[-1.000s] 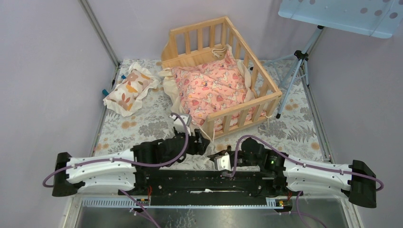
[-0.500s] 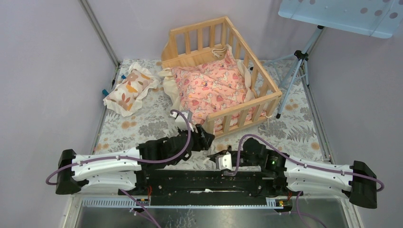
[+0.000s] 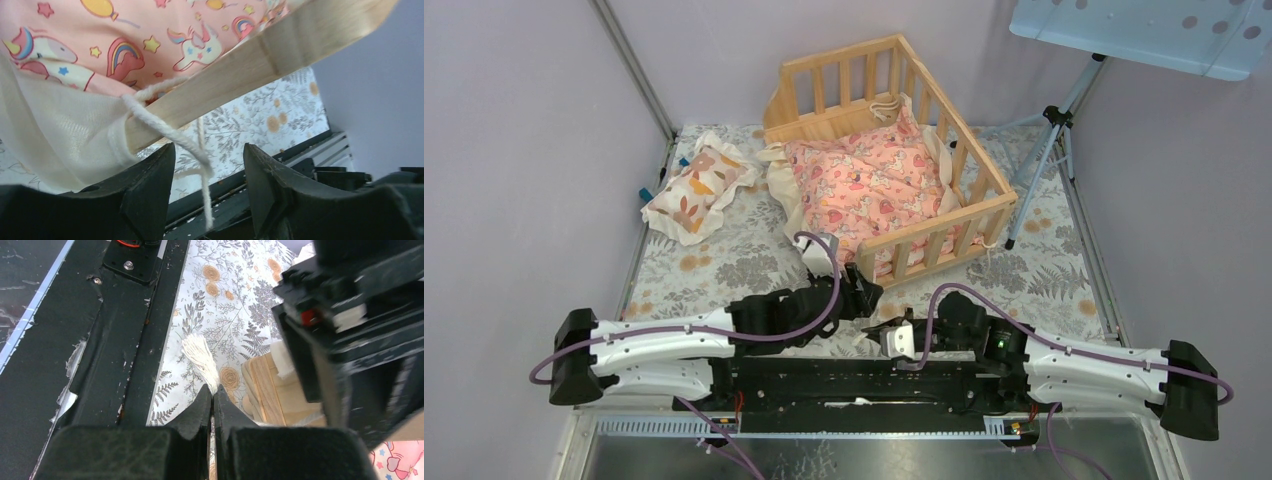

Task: Set up the pet bed
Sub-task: Tie the ropes to the bed frame.

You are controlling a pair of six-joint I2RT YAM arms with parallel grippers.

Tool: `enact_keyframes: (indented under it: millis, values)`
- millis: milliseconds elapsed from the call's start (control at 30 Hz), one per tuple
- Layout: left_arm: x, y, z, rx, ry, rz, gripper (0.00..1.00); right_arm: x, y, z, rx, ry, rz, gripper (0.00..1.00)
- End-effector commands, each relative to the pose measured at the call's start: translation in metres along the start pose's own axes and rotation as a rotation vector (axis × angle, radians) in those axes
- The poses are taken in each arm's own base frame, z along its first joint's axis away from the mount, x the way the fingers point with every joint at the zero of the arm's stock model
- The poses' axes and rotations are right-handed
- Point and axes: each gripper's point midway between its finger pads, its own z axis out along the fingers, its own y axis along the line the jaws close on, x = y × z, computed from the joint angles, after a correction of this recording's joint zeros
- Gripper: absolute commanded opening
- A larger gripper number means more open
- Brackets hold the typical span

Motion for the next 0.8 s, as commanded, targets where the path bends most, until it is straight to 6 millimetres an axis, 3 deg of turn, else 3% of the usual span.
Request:
enact_keyframes:
  millis: [0,67,200,467,767]
  values:
    - [-0.007,-0.011,0.002,-0.003,-0.015,-0.047,0.56,-0.015,-0.004,-0.002,0.018,-0.057,0.001,0.00]
    - [-0.007,-0.009,0.004,-0.015,-0.024,-0.052,0.54,-0.015,-0.004,-0.002,0.021,-0.057,0.003,0.00]
    - [-0.010,-0.006,0.007,-0.034,-0.047,-0.053,0.39,-0.014,-0.005,-0.002,0.028,-0.057,0.015,0.00]
    - [-0.011,0.003,0.011,-0.071,-0.078,-0.044,0.02,-0.015,-0.011,-0.002,0.099,-0.089,0.140,0.00]
    - [0.004,0.016,0.011,-0.081,-0.038,-0.025,0.00,-0.022,-0.064,-0.015,0.445,-0.139,0.530,0.00]
